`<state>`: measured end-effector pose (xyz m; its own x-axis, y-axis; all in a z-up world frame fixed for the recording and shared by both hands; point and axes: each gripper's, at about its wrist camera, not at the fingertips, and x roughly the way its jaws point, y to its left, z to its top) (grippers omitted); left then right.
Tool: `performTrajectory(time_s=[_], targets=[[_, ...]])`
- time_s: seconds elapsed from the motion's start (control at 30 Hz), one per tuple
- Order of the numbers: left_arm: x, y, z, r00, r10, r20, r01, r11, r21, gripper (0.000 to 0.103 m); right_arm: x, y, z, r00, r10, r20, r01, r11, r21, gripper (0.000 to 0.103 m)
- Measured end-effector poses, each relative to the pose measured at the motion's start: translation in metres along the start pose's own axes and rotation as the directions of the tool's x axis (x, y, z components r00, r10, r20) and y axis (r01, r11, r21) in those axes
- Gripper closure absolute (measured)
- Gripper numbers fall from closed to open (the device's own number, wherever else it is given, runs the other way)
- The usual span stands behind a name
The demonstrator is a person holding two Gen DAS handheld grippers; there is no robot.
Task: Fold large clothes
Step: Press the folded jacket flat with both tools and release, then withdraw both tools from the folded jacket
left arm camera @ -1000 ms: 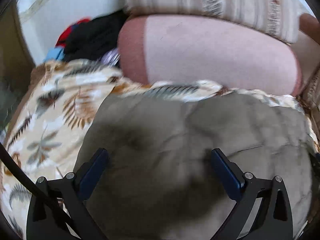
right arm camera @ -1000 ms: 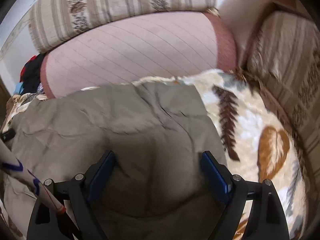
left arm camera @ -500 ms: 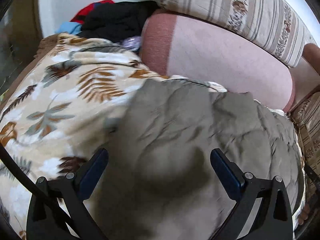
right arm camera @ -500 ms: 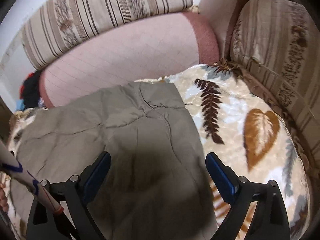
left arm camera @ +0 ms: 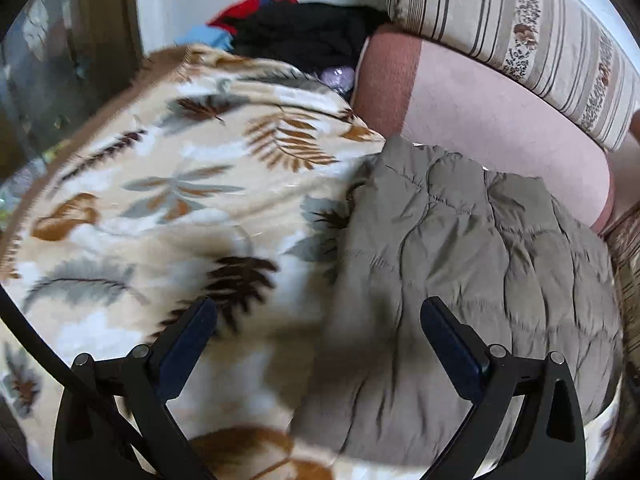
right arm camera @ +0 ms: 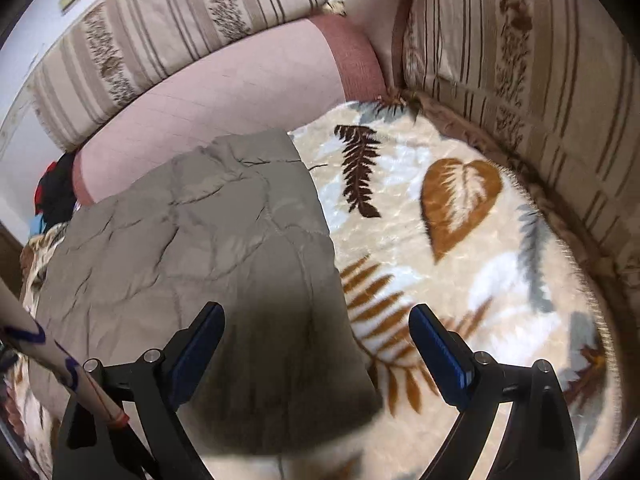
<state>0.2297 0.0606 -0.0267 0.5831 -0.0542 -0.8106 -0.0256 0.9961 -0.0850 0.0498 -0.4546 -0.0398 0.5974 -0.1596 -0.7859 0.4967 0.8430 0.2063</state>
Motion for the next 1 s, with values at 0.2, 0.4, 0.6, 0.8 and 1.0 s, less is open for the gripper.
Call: performTrajectory(time_s=[0.2, 0.4, 0.6, 0.8, 1.0], targets=[[-0.046, 0.001, -0.043, 0.999, -0.010, 0.031, 0.010, 1.000, 0.009, 0.001, -0.039, 0.003, -0.041, 1.000, -0.030, -0.002, 0.030, 0.998, -0.054, 0.007], [-0.083, -0.017, -0.088, 0.998, 0.001, 0.059, -0.003, 0.999, 0.041, 0.001, -0.075, 0.011, -0.078, 0.998, -0.056, 0.014, 0.057, 0.997, -0.061, 0.007], [-0.113, -0.029, -0.119, 0.994, 0.022, 0.110, -0.030, 0.997, 0.072, 0.001, -0.105, 0.002, -0.086, 0.984, -0.166, 0.065, 0.172, 0.981, -0.095, 0.007], [-0.119, -0.048, -0.144, 0.989, 0.056, 0.135, -0.076, 0.986, 0.148, 0.001, -0.131, -0.035, -0.105, 0.961, -0.266, 0.076, 0.268, 0.963, -0.017, 0.007], [-0.127, -0.059, -0.158, 0.991, 0.029, 0.132, -0.052, 0.983, 0.174, 0.001, -0.148, -0.058, -0.120, 0.947, -0.313, 0.066, 0.312, 0.950, 0.034, 0.007]])
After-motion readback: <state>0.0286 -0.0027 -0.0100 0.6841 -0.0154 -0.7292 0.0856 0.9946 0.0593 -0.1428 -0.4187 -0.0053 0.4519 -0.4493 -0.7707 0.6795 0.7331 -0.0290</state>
